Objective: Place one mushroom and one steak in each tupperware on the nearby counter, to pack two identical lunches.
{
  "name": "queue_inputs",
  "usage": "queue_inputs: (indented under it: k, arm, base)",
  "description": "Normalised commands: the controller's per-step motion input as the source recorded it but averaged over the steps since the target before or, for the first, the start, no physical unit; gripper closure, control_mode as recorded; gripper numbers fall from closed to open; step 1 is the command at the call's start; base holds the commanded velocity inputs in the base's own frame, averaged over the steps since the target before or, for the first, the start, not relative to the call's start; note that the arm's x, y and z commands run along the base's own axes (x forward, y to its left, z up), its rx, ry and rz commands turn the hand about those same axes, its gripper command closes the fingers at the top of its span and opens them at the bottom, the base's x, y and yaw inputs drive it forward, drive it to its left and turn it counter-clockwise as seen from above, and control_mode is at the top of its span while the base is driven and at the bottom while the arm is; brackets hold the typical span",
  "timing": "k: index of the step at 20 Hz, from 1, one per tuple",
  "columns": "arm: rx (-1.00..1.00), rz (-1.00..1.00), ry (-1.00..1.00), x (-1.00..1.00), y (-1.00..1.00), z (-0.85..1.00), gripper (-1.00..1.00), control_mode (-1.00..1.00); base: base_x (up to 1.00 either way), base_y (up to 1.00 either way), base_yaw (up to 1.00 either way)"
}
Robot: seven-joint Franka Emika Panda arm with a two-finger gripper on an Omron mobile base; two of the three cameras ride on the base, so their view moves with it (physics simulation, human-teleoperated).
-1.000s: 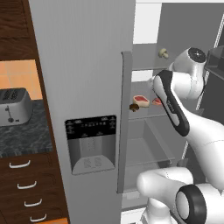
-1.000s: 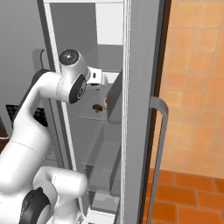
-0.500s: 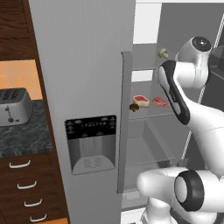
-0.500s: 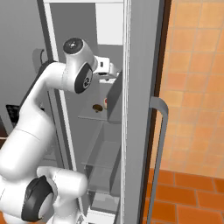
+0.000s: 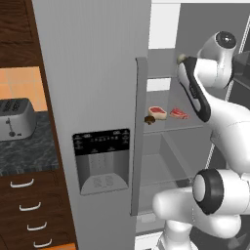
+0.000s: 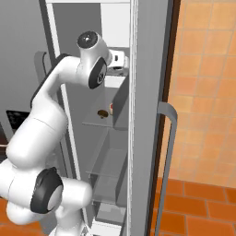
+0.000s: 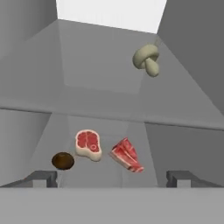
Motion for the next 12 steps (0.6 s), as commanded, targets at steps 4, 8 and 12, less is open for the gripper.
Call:
queue_inputs:
  k: [4,8,12]
  arm:
    - [-0.01,0.0,-0.09,0.83,-0.08,0.47,-1.0,-1.0]
    - [-0.02,-0.05,0.05,0.81,-0.39,0.33,-1.0,-1.0]
    - [0.02,-0.08,0.1,0.84,-0.74,-0.01,-1.0,-1.0]
  base:
    - [0.0,0.0,0.0]
    - [0.0,0.0,0.0]
    - [0.0,0.0,0.0]
